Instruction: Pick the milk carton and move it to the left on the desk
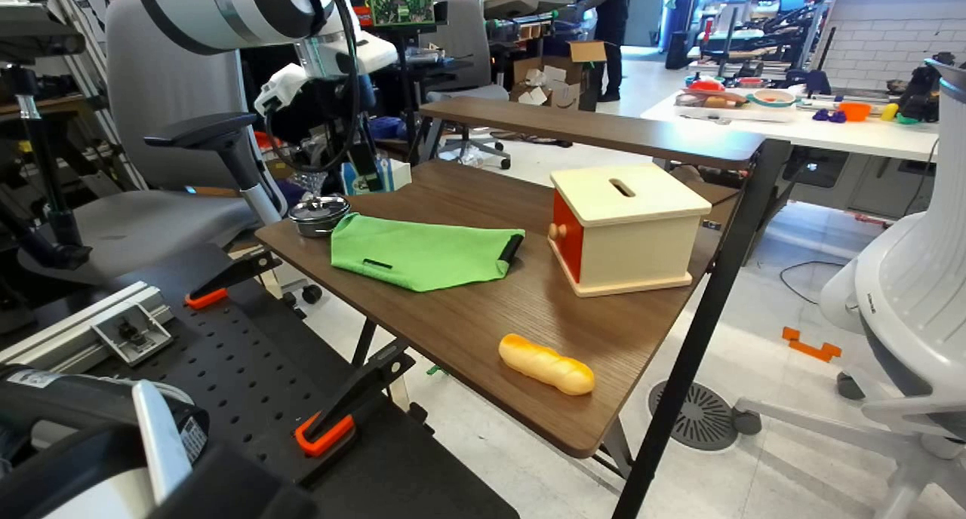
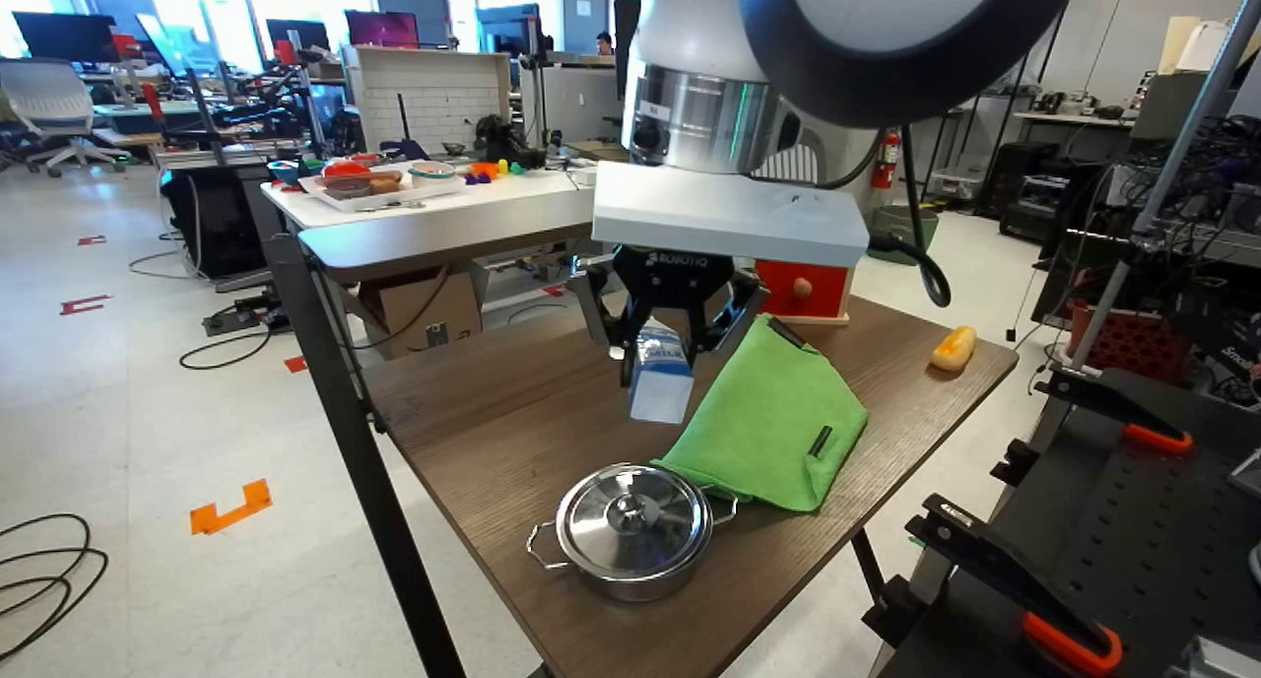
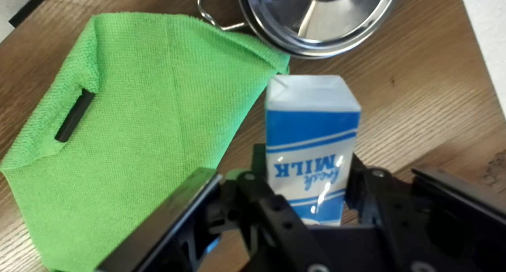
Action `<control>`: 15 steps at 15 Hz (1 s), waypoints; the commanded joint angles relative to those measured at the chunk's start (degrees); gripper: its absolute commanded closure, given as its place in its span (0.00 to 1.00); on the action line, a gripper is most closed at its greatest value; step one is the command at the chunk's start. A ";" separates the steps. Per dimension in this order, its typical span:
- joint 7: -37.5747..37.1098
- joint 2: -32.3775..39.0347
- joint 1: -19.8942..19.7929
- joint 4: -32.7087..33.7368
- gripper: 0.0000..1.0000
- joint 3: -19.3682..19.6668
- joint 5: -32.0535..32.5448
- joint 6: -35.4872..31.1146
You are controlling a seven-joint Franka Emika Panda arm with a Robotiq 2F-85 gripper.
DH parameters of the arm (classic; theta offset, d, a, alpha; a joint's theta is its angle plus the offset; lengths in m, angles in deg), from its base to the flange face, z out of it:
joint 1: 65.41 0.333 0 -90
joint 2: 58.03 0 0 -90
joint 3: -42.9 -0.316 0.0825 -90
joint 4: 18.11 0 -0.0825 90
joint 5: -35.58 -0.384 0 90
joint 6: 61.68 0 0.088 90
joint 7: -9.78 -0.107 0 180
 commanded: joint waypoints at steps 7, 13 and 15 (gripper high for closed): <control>1.58 11.71 1.20 13.92 0.81 2.05 -5.64 4.48; 1.67 15.91 1.09 20.56 0.23 2.14 -6.10 9.69; 1.64 16.39 0.94 21.62 0.08 2.15 -6.03 10.92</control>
